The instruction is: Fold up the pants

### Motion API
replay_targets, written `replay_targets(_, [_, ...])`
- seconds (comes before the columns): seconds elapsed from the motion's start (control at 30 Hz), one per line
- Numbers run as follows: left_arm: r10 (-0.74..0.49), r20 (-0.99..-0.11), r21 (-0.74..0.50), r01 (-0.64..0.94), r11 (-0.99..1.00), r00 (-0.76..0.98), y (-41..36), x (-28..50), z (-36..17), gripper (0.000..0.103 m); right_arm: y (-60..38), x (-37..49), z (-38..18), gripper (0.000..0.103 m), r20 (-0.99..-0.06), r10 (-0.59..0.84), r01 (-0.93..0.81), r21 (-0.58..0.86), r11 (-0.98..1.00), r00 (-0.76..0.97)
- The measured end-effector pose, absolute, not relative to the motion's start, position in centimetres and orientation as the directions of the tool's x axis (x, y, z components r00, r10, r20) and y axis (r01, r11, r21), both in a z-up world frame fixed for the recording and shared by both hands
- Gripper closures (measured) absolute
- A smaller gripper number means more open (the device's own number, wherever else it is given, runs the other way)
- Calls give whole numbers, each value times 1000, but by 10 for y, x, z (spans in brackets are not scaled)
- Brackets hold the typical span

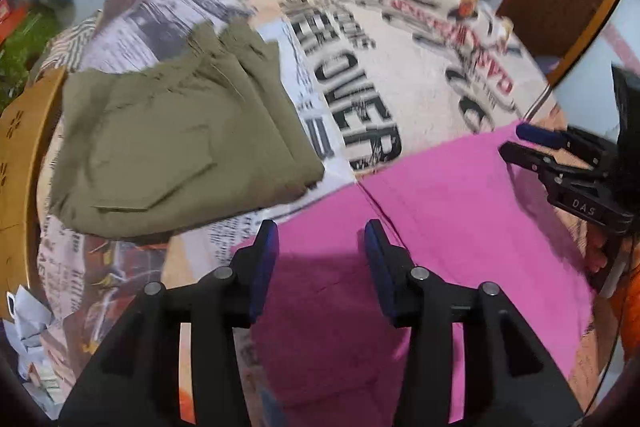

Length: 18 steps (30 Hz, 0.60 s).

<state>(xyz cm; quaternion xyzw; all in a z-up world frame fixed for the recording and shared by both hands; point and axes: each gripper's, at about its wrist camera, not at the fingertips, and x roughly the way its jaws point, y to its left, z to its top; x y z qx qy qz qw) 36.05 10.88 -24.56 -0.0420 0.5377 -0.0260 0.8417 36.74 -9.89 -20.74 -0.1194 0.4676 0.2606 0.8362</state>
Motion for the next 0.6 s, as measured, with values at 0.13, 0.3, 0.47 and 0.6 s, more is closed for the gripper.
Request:
replay_targets(0.13, [-99,-910,-114,-14,993,403,112,364,-257,45,-98,373,-222,58,-866,311,-552,50,832,392])
replay_targets(0.3, [23,-916,5,-48,999,401,124,357,-262,43,-117,377,-226,44,-859,322,-497,94,863,397])
replay_targets(0.47, [15,-911,-32,-105,994,412,150,343,-264,40,-130,376,-227,42,-859,275,-467,47,883,432])
replay_targets(0.6, [53,-919,-1,-135,991,392,161,337,-272,40,-145,375,-225,42,-859,207,-428,-15,903,468])
